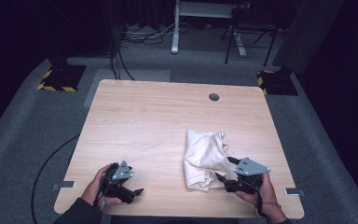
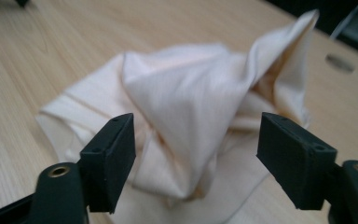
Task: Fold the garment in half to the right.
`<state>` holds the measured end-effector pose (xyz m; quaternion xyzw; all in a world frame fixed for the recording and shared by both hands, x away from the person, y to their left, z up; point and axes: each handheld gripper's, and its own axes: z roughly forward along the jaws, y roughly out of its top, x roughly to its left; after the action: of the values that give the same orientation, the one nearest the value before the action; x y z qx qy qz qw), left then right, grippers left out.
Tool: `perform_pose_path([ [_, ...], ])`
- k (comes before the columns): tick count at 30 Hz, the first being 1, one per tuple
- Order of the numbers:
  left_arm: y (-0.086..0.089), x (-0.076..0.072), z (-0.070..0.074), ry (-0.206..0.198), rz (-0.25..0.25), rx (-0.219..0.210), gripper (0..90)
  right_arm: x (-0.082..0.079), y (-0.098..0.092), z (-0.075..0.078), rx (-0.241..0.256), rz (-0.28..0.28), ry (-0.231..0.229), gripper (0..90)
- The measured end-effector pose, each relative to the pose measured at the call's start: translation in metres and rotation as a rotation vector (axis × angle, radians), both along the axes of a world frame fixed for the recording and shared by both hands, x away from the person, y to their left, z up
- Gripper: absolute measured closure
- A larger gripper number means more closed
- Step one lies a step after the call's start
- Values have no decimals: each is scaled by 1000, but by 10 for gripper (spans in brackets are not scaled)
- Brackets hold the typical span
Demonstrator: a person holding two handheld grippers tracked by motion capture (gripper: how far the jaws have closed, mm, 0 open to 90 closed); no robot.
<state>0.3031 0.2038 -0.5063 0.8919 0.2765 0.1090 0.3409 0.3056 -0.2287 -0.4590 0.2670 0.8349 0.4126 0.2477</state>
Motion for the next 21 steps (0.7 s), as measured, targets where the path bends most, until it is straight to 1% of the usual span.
perform_pose_path([
  [1, 0, 0, 0, 2, -2, -1, 88, -2, 0, 3, 25, 15, -31, 294],
  [2, 0, 0, 0, 1, -4, 0, 88, -2, 0, 5, 58, 34, -41, 300],
  [3, 0, 0, 0, 1, -4, 0, 88, -3, 2, 6, 64, 22, -66, 315],
  [4, 0, 0, 0, 0, -4, 2, 88, -4, 5, 7, 68, 33, -95, 345],
  [5, -1, 0, 0, 3, -4, 1, 88, -5, 9, 7, 72, 52, -107, 358],
  [6, -1, -1, 0, 3, -7, 0, 88, -4, 13, 7, 68, 55, -101, 391],
  [7, -1, -1, 0, 3, -9, 1, 88, -2, 17, 5, 50, 47, -67, 408],
  [8, -1, -1, 0, 3, -9, 2, 88, 2, 20, 1, 16, 38, -51, 419],
  [9, -1, -1, 0, 4, -12, 2, 88, 4, 22, -3, -9, 33, -40, 451],
  [11, -1, -1, 0, 2, -15, 0, 88, 11, 23, -14, -39, 28, 12, 526],
  [12, -1, -1, 0, 3, -14, -1, 88, 14, 22, -20, -52, 31, 42, 593],
  [13, -1, -1, 0, 3, -15, 0, 88, 16, 20, -24, -50, 36, 74, 644],
  [14, 0, -1, 0, 5, -14, 0, 88, 19, 17, -28, -40, 40, 109, 679],
  [15, 0, -1, 0, 6, -12, -2, 88, 20, 14, -30, -21, 43, 137, 695],
  [17, 1, -1, 0, 5, -4, -3, 88, 20, 7, -30, 9, 35, 195, 692],
  [19, 3, 0, 0, 5, 6, -7, 88, 22, -2, -33, 105, 0, 294, 669],
  [20, 4, 0, 0, 3, 10, -7, 87, 22, -5, -36, 138, -10, 331, 657],
  [21, 5, 0, -1, 7, 16, -11, 86, 21, -8, -39, 182, -25, 351, 627],
])
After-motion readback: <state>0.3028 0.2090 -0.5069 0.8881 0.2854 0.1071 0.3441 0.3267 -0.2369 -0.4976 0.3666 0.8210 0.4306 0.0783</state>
